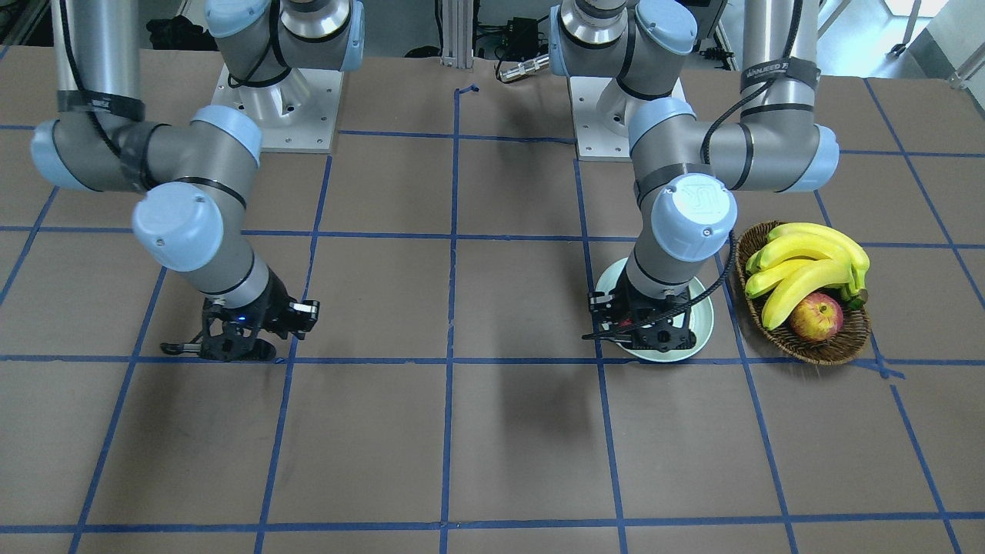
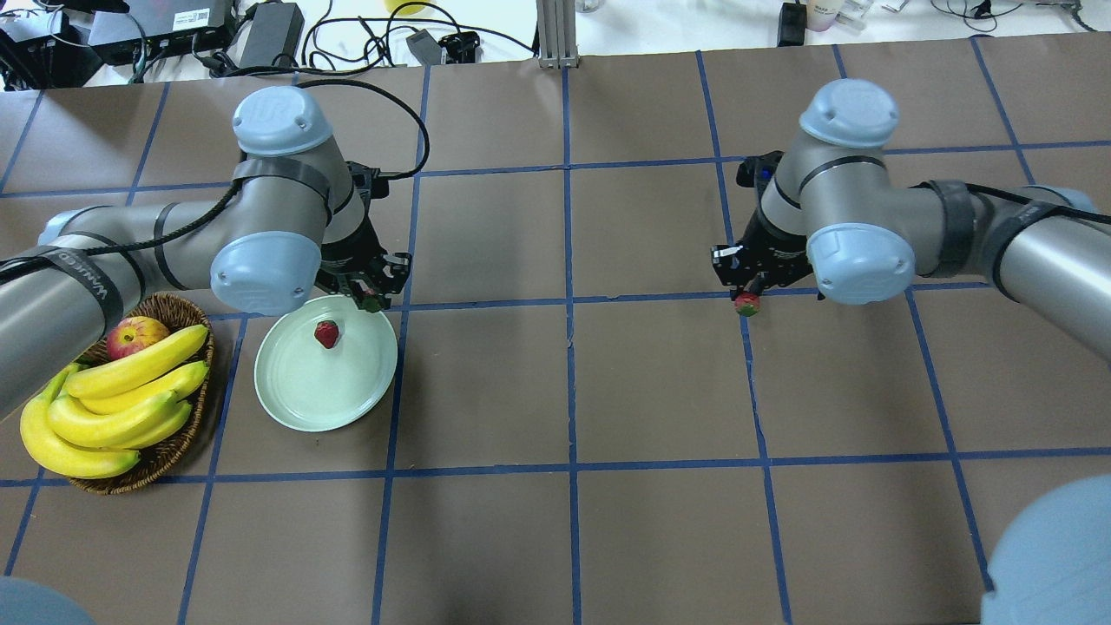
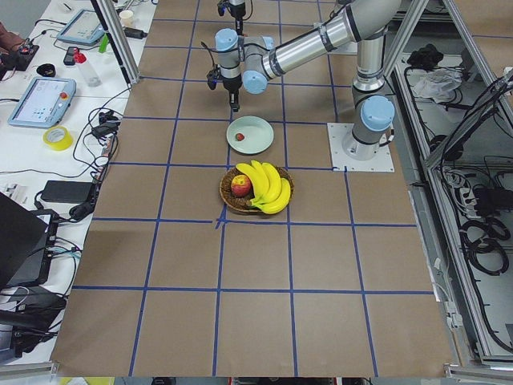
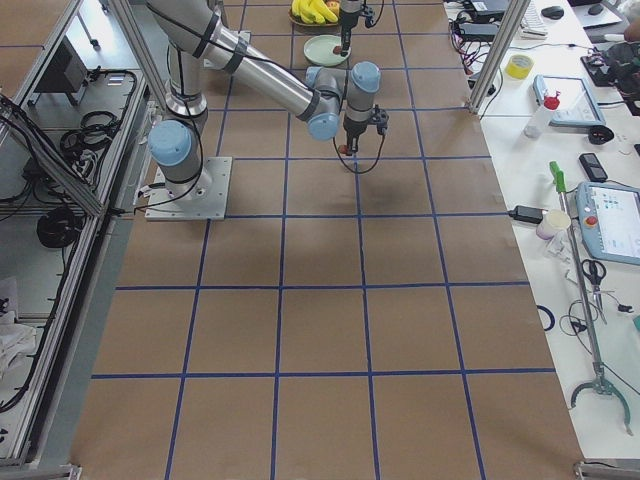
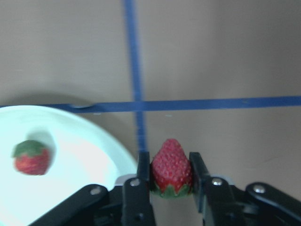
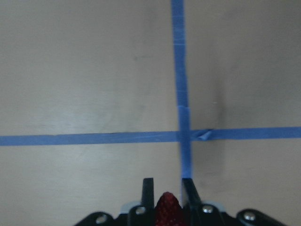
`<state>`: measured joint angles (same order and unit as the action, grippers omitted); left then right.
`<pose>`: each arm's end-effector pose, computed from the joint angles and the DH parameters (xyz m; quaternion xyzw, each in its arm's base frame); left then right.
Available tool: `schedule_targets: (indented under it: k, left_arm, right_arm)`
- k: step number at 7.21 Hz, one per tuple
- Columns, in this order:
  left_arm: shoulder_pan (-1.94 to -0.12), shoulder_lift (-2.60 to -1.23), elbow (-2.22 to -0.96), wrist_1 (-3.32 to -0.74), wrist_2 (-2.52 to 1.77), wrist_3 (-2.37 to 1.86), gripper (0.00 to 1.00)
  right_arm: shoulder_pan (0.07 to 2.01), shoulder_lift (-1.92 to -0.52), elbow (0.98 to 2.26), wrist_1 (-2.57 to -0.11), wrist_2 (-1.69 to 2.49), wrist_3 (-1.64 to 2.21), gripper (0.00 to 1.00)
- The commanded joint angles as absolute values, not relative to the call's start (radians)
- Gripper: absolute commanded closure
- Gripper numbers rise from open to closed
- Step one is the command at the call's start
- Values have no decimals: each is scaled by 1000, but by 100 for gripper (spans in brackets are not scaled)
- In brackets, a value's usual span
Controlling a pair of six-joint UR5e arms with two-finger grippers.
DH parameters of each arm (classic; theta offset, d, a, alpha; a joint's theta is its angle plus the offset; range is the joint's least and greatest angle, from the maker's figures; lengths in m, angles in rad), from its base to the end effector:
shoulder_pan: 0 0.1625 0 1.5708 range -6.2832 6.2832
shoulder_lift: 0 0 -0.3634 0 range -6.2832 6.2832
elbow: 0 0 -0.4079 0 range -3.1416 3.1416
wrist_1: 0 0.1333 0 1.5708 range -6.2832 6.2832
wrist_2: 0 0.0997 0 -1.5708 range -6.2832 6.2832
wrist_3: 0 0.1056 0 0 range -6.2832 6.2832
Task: Collect all strawberries into plate
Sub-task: 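Drop the strawberry into the plate with the left gripper while the right carries another, then set the last strawberry beside the plate with the right gripper while the left rises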
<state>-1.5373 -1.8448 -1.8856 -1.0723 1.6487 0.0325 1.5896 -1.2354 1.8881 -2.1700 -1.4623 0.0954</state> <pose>-0.1074 -0.5312 0.1720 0.0013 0.9982 0.0464 0.0374 0.1548 -0.5348 0.1478 0.0397 0.9974 0.0298 0.0526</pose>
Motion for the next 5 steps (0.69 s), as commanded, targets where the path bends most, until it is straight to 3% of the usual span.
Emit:
schedule_targets:
  k: [1, 2, 3, 4, 5]
  left_arm:
    - [-1439, -1819, -1999, -1074, 1690, 162, 100]
    - [-1387, -1818, -2020, -1031, 1681, 167, 100]
    - [-1375, -1818, -2025, -1031, 1684, 169, 70]
    - [-1364, -1821, -2025, -1032, 1686, 166, 20]
    - [-1364, -1821, -2017, -1034, 1689, 160, 2]
  right_arm:
    - [1779, -1146, 1794, -2210, -1390, 380, 100]
    - [1843, -1091, 1754, -2220, -1329, 400, 100]
    - [1892, -1041, 1715, -2255, -1301, 406, 100]
    - [1922, -1020, 1686, -2264, -1295, 428, 100]
    - [1945, -1014, 1686, -2266, -1295, 440, 99]
